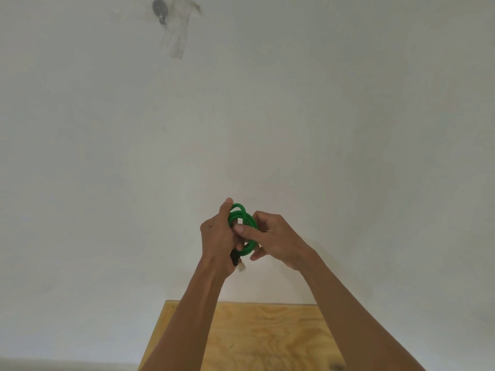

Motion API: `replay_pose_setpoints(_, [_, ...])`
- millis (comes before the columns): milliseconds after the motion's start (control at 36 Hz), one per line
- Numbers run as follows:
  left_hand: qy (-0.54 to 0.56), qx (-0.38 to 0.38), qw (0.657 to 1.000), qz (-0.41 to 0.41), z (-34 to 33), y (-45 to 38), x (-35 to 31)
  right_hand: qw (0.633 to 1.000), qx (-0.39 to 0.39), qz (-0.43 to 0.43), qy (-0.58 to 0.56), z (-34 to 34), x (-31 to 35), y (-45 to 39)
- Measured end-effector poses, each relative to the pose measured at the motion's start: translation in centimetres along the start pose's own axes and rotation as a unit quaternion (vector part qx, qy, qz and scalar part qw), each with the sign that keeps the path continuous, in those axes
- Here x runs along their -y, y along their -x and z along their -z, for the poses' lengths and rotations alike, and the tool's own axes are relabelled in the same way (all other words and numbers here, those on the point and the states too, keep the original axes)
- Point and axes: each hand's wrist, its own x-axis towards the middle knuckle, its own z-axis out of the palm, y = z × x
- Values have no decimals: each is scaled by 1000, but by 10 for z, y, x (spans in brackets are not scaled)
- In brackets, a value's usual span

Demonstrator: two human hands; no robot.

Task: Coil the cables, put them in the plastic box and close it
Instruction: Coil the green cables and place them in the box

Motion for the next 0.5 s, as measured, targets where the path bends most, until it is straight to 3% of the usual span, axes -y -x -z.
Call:
replay_pose_setpoints(83, [-2,-2,1000,7,0,-1,-2,999,-25,12,44,0,-5,-2])
replay_pose_setpoints(194, [-16,20,1000,13,2,-2,-4,998,-3,37,41,-2,-8,1])
replay_pose_setpoints(333, [8,48,999,26,7,-5,-10,973,83,-31,-213,5,-18,7])
replay_pose_setpoints(500, [3,88,996,24,11,-11,-10,950,0,-39,-308,6,-37,4])
